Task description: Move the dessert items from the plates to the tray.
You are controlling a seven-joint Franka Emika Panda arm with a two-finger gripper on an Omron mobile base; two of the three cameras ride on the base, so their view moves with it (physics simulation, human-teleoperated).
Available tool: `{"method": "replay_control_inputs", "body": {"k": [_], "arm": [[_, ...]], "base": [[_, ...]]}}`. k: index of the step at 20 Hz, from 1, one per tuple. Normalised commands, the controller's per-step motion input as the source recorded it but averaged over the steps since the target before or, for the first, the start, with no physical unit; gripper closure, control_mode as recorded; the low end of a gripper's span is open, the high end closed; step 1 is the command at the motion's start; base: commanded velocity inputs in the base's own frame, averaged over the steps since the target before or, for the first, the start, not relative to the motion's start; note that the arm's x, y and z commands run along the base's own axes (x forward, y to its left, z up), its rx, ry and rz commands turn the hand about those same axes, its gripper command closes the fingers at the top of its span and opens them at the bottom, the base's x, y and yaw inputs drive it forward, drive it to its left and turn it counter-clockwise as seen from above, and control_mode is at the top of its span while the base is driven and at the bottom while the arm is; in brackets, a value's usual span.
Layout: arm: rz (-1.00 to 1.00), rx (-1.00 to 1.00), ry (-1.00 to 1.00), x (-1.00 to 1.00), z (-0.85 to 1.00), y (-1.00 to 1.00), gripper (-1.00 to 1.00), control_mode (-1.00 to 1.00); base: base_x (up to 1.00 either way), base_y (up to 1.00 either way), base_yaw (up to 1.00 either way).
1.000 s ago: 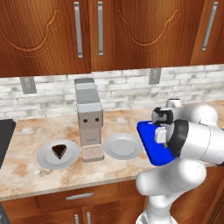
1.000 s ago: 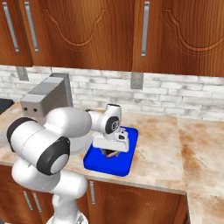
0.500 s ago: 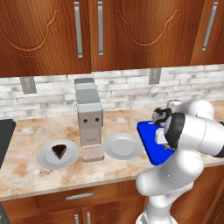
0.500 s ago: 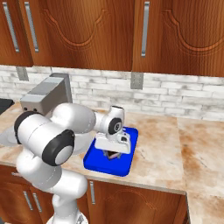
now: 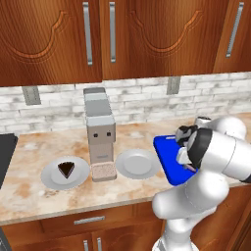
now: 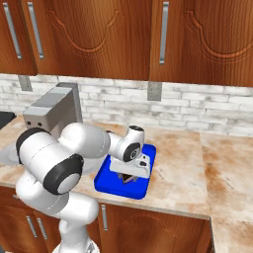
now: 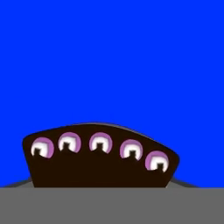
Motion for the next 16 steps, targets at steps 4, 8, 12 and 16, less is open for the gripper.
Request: {"method": "replay_control_inputs", "body": {"k": [4,8,12,16], "arm": [[0.00,0.00,-0.01,0.00,-0.08,0.00,-1.00,-1.00],[0.00,0.00,0.00,0.00,0.00,0.00,-1.00,-1.00],[0.00,0.00,0.00,0.00,0.00,0.00,-1.00,-1.00],[0.00,0.00,0.00,0.00,0.07,0.02,-1.00,-1.00]], "base": [[0.00,0.00,0.00],[0.00,0.00,0.00],[0.00,0.00,0.00],[0.00,0.00,0.00]]}}
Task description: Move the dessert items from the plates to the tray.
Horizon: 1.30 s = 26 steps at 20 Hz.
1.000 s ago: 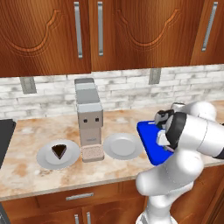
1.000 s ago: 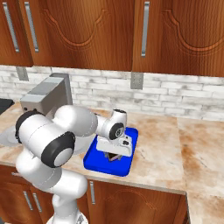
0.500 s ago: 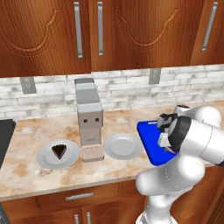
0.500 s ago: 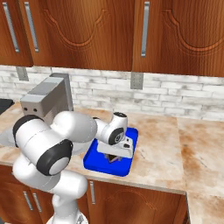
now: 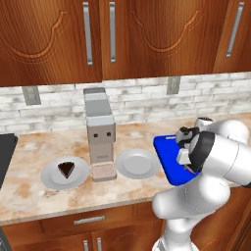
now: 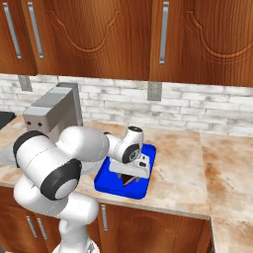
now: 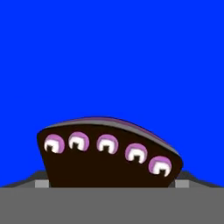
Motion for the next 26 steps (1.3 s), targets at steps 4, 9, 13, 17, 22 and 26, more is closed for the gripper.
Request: {"method": "replay_control_inputs", "body": {"k": [4,9,13,17,22,26], "arm": [[0.00,0.00,0.00,-0.01,0.27,0.10,-1.00,-1.00],[0.00,-0.02,-0.13,-0.31,0.50,0.55,-1.00,-1.00],[0.00,-0.04,-0.16,-0.41,0.57,0.88,-1.00,-1.00],[0.00,-0.06,-0.13,-0.45,0.43,1.00,-1.00,-1.00],[0.00,-0.06,0.00,-0.36,0.28,1.00,-1.00,-1.00],[0.00,-0.03,0.00,-0.28,0.33,1.00,-1.00,-1.00]], "base": [[0.00,0.00,0.00],[0.00,0.00,0.00],[0.00,0.00,0.00],[0.00,0.00,0.00],[0.00,0.00,0.00],[0.00,0.00,0.00]]}}
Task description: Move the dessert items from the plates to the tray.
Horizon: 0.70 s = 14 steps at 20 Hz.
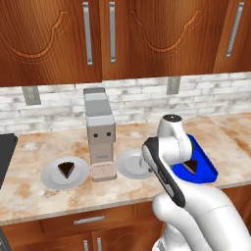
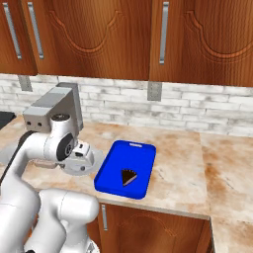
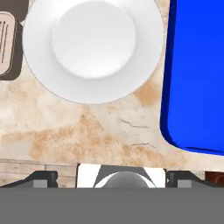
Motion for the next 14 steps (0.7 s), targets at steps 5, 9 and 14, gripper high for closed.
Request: {"method": "replay_control_inputs", "body": {"k": [5,9,14], "arm": [[0.00,0.00,0.00,-0.25,0.38,0.91,-1.00,-1.00],[0.00,0.00,0.00,-0.08,0.29,0.86,-1.00,-1.00],[0.00,0.00,0.00,-0.01,0.24,0.87,-1.00,-1.00]], "base": [[0.00,0.00,0.00],[0.00,0.00,0.00],[0.00,0.00,0.00]]}}
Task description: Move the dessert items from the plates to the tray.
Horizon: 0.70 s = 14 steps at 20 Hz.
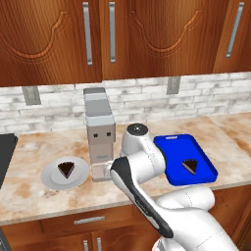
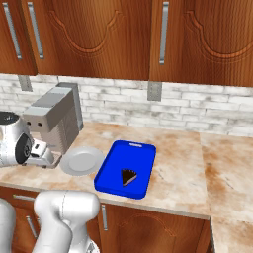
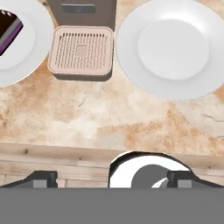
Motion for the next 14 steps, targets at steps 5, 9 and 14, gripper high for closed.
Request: {"method": "replay_control_inputs", "body": {"k": [5,9,14], "arm": [[0.00,0.00,0.00,0.00,0.09,0.89,-1.00,-1.00],[0.00,0.00,0.00,0.00,0.01,0.84,-1.00,-1.00],[0.00,0.00,0.00,0.00,0.00,0.73,-1.00,-1.00]], "base": [[0.00,0.00,0.00],[0.00,0.00,0.00],[0.00,0.00,0.00]]}}
